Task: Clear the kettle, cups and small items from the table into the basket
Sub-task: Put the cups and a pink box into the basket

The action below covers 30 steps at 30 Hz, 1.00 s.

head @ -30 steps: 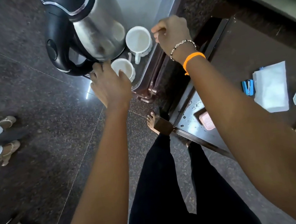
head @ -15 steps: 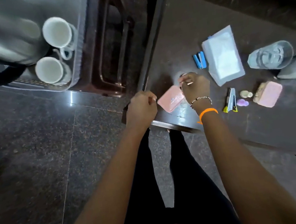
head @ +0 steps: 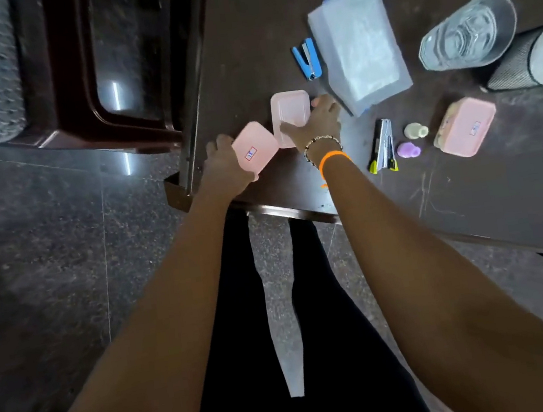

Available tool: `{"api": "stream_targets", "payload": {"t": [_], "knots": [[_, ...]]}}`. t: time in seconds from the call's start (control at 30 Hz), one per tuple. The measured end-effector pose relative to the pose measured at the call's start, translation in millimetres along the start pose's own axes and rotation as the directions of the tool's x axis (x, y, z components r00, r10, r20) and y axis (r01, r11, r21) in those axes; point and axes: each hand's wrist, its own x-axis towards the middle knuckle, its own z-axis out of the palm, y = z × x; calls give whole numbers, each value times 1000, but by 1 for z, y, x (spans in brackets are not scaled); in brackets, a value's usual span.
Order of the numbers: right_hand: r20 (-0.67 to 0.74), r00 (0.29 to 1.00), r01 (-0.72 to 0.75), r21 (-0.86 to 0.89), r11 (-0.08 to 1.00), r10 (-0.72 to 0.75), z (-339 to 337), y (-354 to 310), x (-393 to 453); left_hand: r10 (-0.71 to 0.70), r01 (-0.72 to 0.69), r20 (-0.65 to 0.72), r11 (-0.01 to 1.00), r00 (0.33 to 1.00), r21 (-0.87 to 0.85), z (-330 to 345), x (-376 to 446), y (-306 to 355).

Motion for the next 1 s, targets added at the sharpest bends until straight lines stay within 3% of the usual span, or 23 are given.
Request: {"api": "stream_targets", "payload": {"t": [0.23, 0.43, 0.57, 0.73, 0.87, 1.0], "knots": [[30, 999, -23, 62, 998, 21, -11, -1, 8, -69, 74, -88, 996, 994, 55, 18, 3, 12], [48, 999, -13, 18, 1000, 12, -28, 0, 6, -1, 0, -137, 1000, 991, -5, 21, -8, 4], [91, 994, 51, 109, 993, -61, -35, -11, -7, -37, -12, -254, 981, 967, -191, 6, -22, -3], [163, 975, 101, 279, 955, -151, -34, -47, -32, -129, -83, -422, 890, 897, -448, -37, -46, -16], [186, 952, 160, 375, 913, -243, -18, -94, -57, -114, -194, -577, 875, 809, -445, -87, -63, -33], [146, 927, 259, 421, 870, -346, 3, -143, -74, -91, -328, -729, 850, 678, -412, -144, -74, -51]]}}
